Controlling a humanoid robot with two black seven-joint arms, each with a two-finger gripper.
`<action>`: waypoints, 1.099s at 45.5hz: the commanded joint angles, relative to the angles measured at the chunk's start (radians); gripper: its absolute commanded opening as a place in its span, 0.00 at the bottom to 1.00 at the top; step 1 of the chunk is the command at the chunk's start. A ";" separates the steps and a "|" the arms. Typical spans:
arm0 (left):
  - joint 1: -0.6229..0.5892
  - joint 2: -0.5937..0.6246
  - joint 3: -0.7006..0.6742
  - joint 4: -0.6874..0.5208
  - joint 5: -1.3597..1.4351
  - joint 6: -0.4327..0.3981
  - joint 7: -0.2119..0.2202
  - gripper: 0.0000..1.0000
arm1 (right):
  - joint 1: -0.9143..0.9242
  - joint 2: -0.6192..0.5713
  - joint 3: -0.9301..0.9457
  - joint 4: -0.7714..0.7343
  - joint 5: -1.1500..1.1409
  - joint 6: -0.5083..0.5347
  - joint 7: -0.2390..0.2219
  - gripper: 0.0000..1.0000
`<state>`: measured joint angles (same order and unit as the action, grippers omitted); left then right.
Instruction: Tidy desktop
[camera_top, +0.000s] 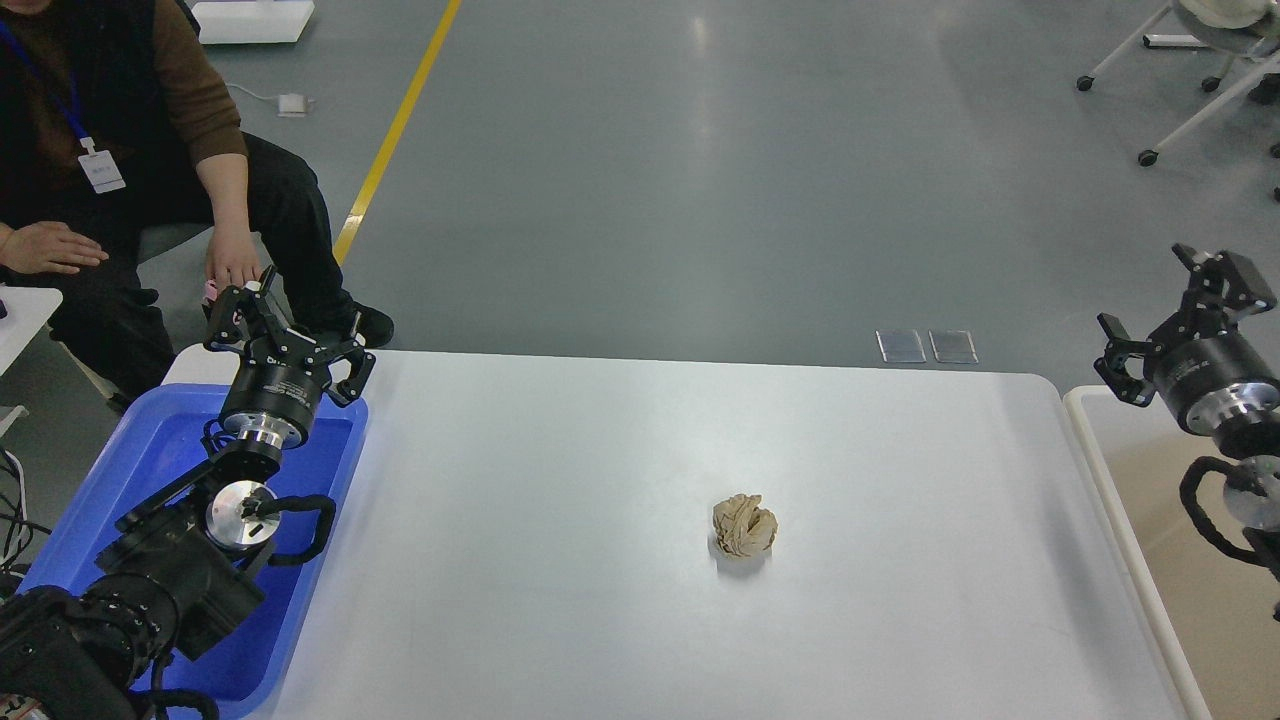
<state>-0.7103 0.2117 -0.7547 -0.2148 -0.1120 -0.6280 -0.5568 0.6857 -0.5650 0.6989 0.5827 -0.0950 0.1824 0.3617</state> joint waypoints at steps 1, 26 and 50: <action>0.000 0.000 0.000 0.000 0.000 0.001 0.000 1.00 | 0.153 -0.007 -0.278 0.000 -0.159 -0.053 -0.004 1.00; 0.000 0.000 0.000 0.000 0.000 0.001 0.000 1.00 | 0.617 0.194 -1.205 0.016 -0.350 -0.181 -0.029 1.00; 0.000 0.000 0.000 0.000 0.000 0.001 0.000 1.00 | 0.664 0.565 -1.536 0.002 -0.566 -0.176 -0.040 1.00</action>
<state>-0.7102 0.2118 -0.7547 -0.2146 -0.1119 -0.6275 -0.5568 1.3409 -0.1280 -0.7078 0.5863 -0.5357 0.0071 0.3253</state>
